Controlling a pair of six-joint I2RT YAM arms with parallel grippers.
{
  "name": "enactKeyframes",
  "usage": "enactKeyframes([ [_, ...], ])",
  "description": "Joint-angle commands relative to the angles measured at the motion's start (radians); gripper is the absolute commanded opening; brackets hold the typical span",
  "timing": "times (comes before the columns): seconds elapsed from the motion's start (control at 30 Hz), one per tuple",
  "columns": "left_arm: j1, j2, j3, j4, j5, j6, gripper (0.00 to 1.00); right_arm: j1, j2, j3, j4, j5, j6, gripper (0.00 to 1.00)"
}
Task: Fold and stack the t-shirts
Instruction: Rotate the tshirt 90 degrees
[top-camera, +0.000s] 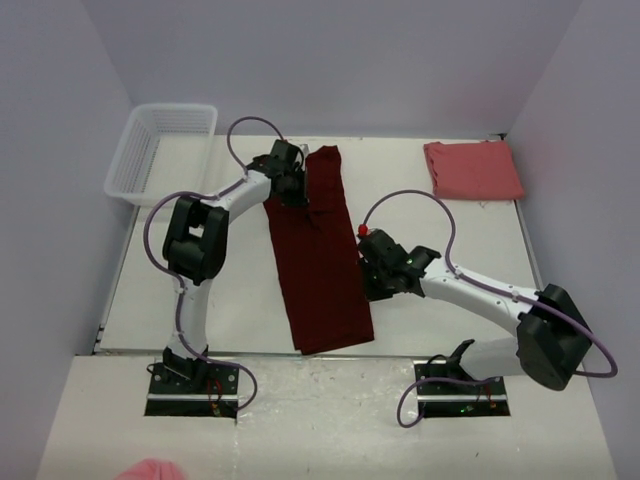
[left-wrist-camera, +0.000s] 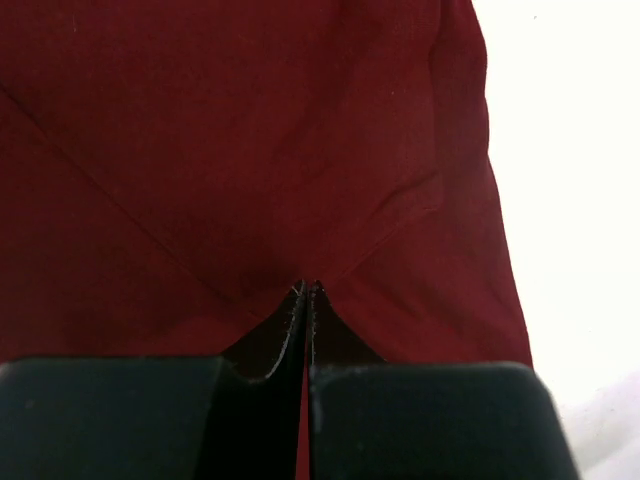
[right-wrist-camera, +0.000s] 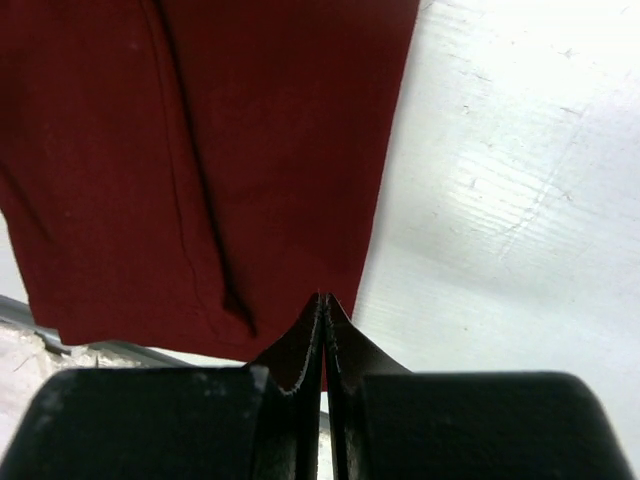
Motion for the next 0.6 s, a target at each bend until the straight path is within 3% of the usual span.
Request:
enactKeyframes([
  [0.0,-0.001,0.012,0.038,0.045,-0.035,0.027,0.0,0.005,-0.039,-0.043,0.086,-0.058,0.033,0.0],
  [0.33,0.0,0.22,0.155,0.025,-0.033,0.053,0.0,0.022,0.101,-0.08,0.201,-0.138,0.06,0.0],
  [0.57,0.0,0.384,0.404,-0.041,0.026,0.095,0.0,0.027,0.22,-0.095,0.278,-0.15,0.106,0.0],
])
